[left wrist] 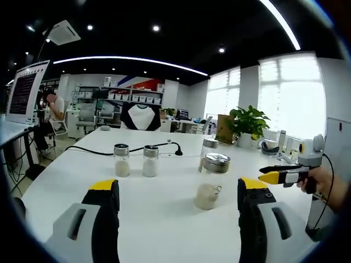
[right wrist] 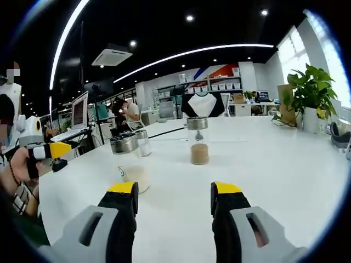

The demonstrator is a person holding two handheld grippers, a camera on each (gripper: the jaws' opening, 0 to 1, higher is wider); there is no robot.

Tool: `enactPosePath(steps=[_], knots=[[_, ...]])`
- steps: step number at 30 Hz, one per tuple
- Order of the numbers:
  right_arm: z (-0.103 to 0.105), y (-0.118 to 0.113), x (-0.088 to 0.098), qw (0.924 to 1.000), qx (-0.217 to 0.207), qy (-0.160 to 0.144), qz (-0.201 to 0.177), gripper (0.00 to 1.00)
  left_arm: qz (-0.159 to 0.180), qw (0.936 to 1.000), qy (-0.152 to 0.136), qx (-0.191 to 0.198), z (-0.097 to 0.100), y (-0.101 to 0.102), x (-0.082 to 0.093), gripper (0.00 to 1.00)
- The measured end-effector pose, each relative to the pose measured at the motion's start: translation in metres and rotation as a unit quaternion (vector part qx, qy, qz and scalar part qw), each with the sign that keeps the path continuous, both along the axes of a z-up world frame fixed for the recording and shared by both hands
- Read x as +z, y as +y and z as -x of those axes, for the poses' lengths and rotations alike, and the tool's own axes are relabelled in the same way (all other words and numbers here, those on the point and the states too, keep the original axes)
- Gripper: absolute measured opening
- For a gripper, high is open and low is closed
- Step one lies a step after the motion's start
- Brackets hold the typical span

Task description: Rotate the seasoning bottle until the label or dispensing opening points toward the visible target arrow and the bottle remains upright within the marked orientation range

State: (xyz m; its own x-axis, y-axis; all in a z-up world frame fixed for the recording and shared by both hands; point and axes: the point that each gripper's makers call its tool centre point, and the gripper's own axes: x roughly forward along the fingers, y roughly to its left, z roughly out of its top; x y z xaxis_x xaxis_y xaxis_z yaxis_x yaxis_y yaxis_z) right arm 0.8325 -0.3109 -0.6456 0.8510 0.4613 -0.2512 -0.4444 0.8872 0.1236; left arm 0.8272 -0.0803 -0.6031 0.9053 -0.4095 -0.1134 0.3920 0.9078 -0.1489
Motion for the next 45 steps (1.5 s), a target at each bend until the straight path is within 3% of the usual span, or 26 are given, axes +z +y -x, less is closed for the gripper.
enactPosePath(steps=[12,23,38,41,45], knots=[[-0.002,-0.004,0.001,1.0000,-0.007,0.000,0.000,0.55,0.000,1.0000,0.002,0.001,-0.001,0.001,-0.001,0.94],[-0.015,-0.003,0.013,0.9999,-0.011,-0.012,0.003,0.56,0.001,1.0000,0.006,-0.001,-0.001,0.000,-0.004,0.94],[-0.051,-0.006,0.018,0.9995,-0.017,-0.014,0.022,0.56,0.004,1.0000,0.006,0.004,0.000,0.004,-0.004,0.93],[-0.060,-0.005,0.024,0.9997,-0.020,-0.012,0.003,0.54,0.004,0.9999,0.009,0.005,0.001,0.004,-0.006,0.93],[-0.075,-0.005,0.033,0.9994,-0.015,-0.023,0.021,0.54,0.005,0.9999,0.008,0.004,0.001,0.003,-0.006,0.93]])
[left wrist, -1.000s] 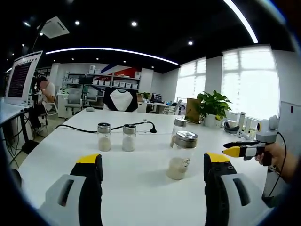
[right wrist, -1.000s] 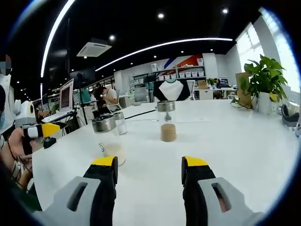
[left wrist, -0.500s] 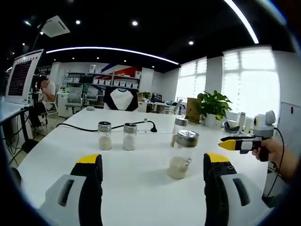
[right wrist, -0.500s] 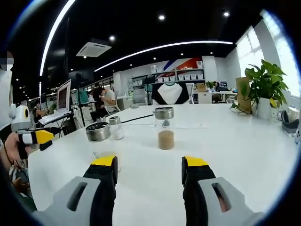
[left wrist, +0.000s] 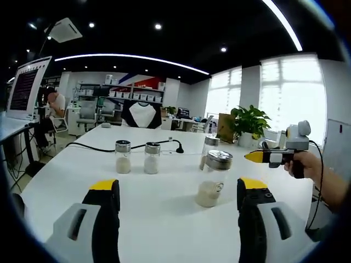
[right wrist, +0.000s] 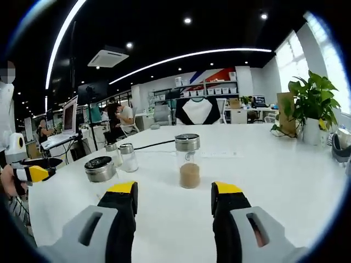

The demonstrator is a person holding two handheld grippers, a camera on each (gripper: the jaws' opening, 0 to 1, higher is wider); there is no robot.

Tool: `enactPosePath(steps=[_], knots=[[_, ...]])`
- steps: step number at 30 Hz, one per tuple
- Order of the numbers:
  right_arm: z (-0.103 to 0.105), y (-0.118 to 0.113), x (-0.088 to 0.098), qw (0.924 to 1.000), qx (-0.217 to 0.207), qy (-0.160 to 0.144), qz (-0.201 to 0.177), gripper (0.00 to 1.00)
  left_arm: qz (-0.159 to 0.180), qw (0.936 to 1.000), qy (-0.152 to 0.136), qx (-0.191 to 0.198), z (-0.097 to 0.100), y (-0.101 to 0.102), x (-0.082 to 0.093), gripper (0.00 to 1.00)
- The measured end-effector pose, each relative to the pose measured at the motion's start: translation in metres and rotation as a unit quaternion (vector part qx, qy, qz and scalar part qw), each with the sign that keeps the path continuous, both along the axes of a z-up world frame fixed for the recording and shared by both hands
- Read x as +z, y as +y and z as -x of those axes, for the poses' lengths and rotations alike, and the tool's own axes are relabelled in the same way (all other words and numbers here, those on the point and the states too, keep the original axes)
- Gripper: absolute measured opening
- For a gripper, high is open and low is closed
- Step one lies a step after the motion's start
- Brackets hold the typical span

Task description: Rotate the seasoning bottle until the label or dispensing opening points toward the visible target arrow and the bottle remains upright within the marked orientation range

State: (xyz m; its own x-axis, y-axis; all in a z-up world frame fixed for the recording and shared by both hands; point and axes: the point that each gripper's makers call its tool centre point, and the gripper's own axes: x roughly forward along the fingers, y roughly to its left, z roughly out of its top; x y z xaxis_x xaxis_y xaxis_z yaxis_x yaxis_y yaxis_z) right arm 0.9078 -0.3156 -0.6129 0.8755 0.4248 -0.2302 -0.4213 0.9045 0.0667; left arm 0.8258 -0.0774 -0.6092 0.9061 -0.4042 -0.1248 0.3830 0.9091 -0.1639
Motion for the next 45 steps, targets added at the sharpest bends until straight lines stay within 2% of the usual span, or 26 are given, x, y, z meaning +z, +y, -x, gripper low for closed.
enactPosePath(steps=[7,16,20,23,25,35,39,42,45], knots=[[-0.025,0.001,0.003,0.9999,0.004,0.000,0.013,0.54,-0.009,1.0000,0.000,-0.002,0.001,-0.001,-0.001,0.93],[-0.053,0.003,-0.009,0.9993,0.010,0.010,0.035,0.54,-0.019,0.9998,-0.004,-0.007,0.001,-0.004,0.001,0.93],[-0.067,0.005,-0.009,0.9998,0.005,0.007,0.020,0.54,-0.019,0.9998,-0.004,-0.007,0.002,-0.005,0.001,0.93],[-0.075,0.006,-0.010,0.9990,0.007,0.002,0.044,0.54,-0.018,0.9998,-0.004,-0.006,0.001,-0.004,0.002,0.93],[-0.080,0.009,-0.010,0.9990,0.010,0.000,0.044,0.54,-0.018,0.9998,-0.004,-0.005,0.001,-0.004,0.002,0.93],[-0.112,0.015,-0.027,0.9986,0.009,-0.001,0.051,0.54,-0.018,0.9998,-0.003,-0.003,0.000,-0.003,0.003,0.93],[-0.125,0.017,-0.033,0.9992,0.006,0.001,0.039,0.54,-0.018,0.9998,-0.006,-0.001,0.000,-0.002,0.006,0.93],[-0.130,0.020,-0.037,0.9993,0.001,0.005,0.038,0.53,-0.017,0.9998,-0.006,0.001,0.000,-0.001,0.006,0.93],[-0.133,0.021,-0.043,0.9985,-0.004,0.011,0.053,0.52,-0.017,0.9998,-0.005,0.000,0.000,-0.001,0.005,0.93]])
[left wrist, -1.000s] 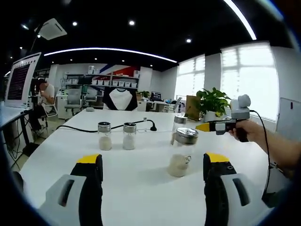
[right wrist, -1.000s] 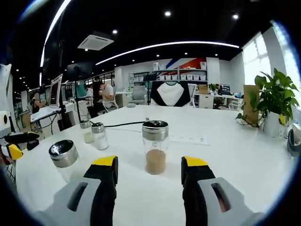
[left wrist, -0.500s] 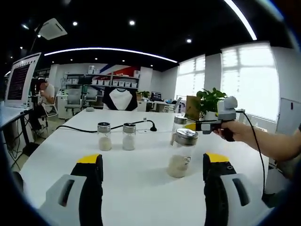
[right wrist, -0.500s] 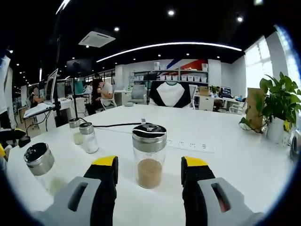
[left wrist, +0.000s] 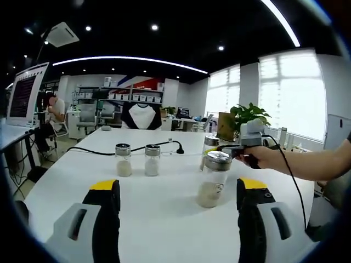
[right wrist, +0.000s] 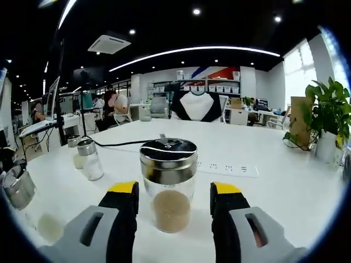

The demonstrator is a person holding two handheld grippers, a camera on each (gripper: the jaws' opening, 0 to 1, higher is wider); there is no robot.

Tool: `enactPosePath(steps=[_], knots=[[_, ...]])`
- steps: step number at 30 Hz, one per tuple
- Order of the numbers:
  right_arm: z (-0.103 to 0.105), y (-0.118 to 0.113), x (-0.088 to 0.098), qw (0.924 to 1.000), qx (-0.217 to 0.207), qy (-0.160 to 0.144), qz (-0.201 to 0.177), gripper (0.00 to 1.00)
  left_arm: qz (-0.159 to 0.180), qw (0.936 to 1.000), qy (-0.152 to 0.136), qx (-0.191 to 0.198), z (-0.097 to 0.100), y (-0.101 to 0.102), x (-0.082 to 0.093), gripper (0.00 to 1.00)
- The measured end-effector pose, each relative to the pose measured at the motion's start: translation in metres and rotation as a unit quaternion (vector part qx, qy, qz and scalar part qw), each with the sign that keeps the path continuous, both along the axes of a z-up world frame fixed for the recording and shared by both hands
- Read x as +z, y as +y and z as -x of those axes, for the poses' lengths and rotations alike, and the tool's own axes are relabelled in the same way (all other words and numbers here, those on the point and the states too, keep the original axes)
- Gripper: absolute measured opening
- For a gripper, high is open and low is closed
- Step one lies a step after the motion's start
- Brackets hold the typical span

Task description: Rotate the seasoning bottle until the label or dispensing opening points toward the visible target arrow and the bottle remains upright within the marked orientation range

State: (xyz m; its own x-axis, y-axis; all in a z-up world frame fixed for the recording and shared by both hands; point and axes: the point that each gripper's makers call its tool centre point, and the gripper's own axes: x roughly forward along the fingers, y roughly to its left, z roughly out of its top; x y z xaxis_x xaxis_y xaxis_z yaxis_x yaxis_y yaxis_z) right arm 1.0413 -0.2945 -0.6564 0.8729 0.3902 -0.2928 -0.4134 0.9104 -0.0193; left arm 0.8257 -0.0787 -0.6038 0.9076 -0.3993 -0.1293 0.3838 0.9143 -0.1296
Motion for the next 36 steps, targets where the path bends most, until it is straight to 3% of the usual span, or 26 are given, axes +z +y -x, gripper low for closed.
enactPosePath(steps=[8,15,23,36], knots=[[-0.008,0.003,-0.009,1.0000,-0.005,0.006,0.006,0.49,-0.001,1.0000,-0.003,-0.001,-0.001,0.000,0.002,0.93],[-0.011,0.009,-0.010,0.9999,-0.004,0.002,-0.010,0.47,-0.002,1.0000,-0.001,0.001,-0.002,0.002,0.000,0.92],[-0.010,0.013,-0.013,0.9999,0.000,0.005,-0.010,0.42,-0.002,1.0000,0.000,0.001,-0.002,0.002,-0.001,0.92],[-0.010,0.013,-0.014,0.9999,-0.006,0.008,-0.003,0.41,0.000,0.9999,0.003,0.011,0.000,0.010,-0.003,0.91]])
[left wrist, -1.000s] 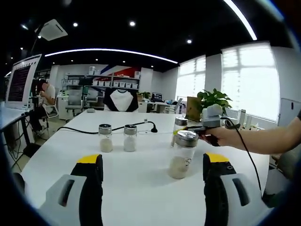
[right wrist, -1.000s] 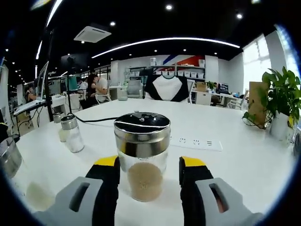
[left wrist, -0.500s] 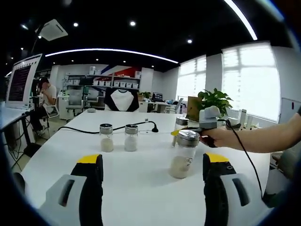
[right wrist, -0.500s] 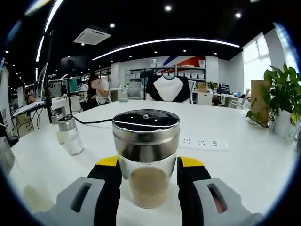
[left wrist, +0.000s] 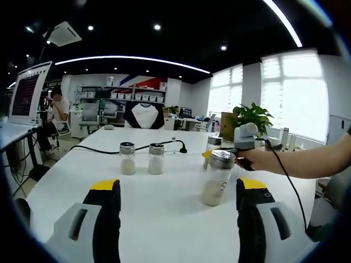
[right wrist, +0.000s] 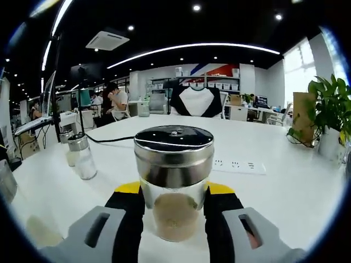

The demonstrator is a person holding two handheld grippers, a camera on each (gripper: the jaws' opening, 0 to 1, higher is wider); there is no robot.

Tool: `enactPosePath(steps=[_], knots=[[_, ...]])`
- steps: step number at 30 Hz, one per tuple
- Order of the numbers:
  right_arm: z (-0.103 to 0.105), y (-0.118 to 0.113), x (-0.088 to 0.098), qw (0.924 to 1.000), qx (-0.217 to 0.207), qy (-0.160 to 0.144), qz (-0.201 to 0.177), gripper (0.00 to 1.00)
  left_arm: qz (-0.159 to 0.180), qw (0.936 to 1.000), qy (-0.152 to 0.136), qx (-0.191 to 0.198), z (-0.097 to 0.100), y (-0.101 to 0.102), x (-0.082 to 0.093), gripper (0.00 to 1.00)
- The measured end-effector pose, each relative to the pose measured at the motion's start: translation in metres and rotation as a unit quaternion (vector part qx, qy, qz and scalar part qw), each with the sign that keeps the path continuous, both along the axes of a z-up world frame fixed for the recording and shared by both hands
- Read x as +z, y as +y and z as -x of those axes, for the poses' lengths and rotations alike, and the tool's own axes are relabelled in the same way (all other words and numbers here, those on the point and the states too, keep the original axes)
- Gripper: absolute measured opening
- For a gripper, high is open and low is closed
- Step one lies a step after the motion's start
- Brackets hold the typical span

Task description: Rotate the seasoning bottle until the label or dispensing opening points toward the visible target arrow and the bottle remains upright within the marked orientation range

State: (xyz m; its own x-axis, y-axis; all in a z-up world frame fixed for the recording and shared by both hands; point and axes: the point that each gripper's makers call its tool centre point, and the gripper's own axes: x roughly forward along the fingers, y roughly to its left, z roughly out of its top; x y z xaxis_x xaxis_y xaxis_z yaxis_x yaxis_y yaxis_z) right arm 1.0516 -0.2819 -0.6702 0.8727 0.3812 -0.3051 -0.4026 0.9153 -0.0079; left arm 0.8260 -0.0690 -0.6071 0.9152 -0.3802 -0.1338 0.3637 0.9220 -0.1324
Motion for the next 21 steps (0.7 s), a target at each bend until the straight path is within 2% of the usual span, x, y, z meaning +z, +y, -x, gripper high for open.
enactPosePath(steps=[10,21], knots=[[0.001,-0.002,-0.001,0.9999,0.003,0.010,0.006,0.41,0.001,1.0000,0.002,0.001,0.001,0.000,-0.001,0.91],[0.019,-0.009,-0.002,0.9997,0.006,0.022,0.006,0.41,-0.002,1.0000,0.000,0.000,0.001,-0.003,0.001,0.91]])
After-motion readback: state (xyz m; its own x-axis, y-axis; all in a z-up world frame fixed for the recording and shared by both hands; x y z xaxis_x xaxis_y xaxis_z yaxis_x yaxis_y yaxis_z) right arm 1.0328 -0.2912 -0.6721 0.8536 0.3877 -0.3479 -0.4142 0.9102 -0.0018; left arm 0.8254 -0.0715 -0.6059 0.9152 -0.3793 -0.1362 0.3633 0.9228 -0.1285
